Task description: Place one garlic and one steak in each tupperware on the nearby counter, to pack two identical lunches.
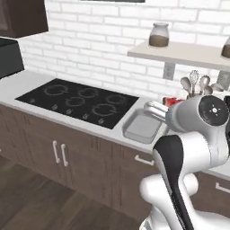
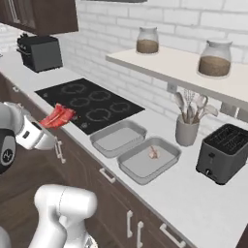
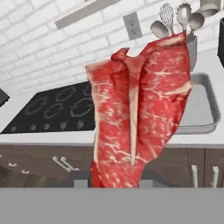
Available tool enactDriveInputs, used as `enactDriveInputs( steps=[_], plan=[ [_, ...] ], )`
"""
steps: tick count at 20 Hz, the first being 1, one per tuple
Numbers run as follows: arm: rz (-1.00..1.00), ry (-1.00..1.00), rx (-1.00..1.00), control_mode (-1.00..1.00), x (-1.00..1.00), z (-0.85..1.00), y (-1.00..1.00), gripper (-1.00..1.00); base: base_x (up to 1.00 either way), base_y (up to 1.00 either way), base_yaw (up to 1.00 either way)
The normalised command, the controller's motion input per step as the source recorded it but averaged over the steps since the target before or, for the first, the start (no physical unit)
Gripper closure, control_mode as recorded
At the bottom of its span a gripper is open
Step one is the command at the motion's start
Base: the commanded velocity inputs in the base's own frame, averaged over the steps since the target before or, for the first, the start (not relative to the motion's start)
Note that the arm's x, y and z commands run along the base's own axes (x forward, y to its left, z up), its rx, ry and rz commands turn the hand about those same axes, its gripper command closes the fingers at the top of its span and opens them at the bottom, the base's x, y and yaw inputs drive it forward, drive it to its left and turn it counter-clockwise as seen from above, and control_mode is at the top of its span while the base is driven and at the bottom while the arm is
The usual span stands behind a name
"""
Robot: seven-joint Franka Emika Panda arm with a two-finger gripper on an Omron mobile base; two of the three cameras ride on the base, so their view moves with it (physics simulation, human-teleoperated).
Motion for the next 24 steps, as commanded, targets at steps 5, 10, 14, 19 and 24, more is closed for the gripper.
enactDriveInputs(
  steps=[5, 10, 14, 19, 24],
  plan=[
    [0.0, 0.0, 0.0, 1.0, 0.0, 0.0, 0.0, 1.0, 0.25, 0.18, -0.56],
    [0.0, 0.0, 0.0, 1.0, 0.0, 0.0, 0.0, 1.0, 0.23, 0.43, -0.79],
    [0.0, 0.0, 0.0, 1.0, 0.0, 0.0, 0.0, 1.0, 0.54, 0.75, -0.73],
    [0.0, 0.0, 0.0, 1.0, 0.0, 0.0, 0.0, 1.0, 0.33, 0.62, -0.65],
    [-0.14, -0.06, 0.0, -1.0, 0.05, -0.2, -0.31, 1.0, 0.02, -0.05, -0.18]
  ],
)
